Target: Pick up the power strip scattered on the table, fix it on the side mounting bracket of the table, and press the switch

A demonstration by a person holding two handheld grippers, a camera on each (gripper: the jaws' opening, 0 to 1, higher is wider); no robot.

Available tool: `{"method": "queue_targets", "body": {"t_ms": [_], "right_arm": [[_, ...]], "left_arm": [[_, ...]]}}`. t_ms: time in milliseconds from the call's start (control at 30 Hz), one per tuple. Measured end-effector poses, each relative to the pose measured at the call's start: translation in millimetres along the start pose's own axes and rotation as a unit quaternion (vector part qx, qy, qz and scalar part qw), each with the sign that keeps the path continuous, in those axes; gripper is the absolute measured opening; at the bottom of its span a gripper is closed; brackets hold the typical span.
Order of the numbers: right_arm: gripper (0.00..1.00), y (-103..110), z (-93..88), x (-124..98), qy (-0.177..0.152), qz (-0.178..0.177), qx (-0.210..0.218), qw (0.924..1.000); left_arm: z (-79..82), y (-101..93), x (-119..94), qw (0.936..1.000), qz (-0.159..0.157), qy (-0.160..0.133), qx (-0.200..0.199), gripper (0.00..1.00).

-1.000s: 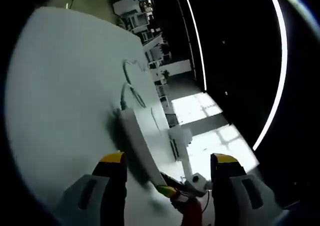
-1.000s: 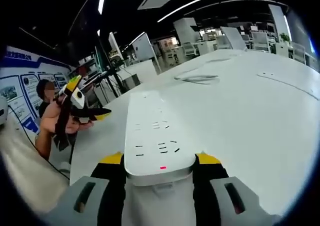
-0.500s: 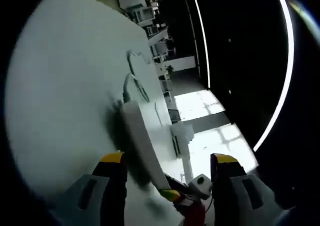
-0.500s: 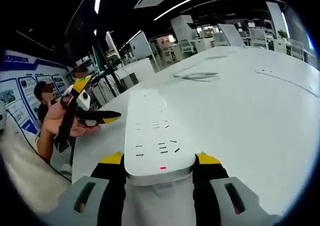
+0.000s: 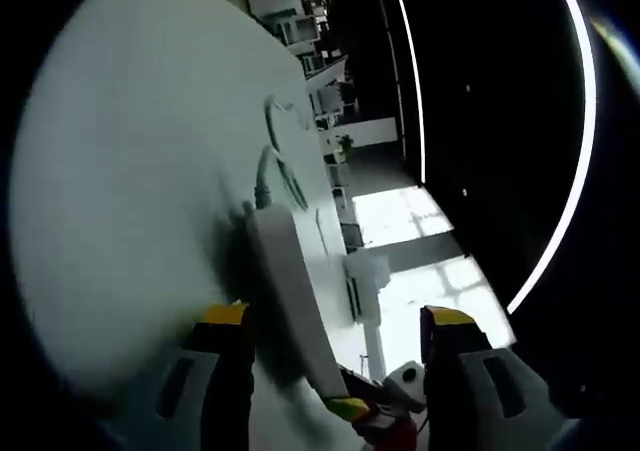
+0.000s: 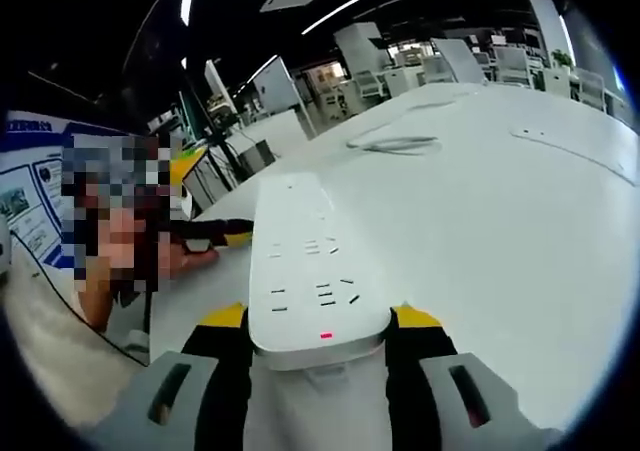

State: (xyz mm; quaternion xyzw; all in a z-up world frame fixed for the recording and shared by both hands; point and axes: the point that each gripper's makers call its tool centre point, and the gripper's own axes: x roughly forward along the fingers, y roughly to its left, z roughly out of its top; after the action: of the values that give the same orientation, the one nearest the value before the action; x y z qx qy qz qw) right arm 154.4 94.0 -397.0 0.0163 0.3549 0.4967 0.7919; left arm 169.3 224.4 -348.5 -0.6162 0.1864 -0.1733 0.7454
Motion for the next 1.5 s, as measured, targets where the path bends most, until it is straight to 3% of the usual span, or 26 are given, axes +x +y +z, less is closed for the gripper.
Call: {"method": "queue_targets", "body": {"t_ms": [733, 1500], "right_arm": [[0.48, 7.1, -0.1, 4.7, 0.013, -0.003, 0.015, 0.9998], [0.48, 9.8, -2.6, 5.9, 0.027, -0.016, 0.005, 0.9995]], "left_arm": [[14.2, 9.7, 25.2, 0.9992, 0.011, -0.029, -0.023, 0.69], [22.0, 13.7, 32.2, 0.9981, 0.022, -0.044, -0.039, 0.66]]}}
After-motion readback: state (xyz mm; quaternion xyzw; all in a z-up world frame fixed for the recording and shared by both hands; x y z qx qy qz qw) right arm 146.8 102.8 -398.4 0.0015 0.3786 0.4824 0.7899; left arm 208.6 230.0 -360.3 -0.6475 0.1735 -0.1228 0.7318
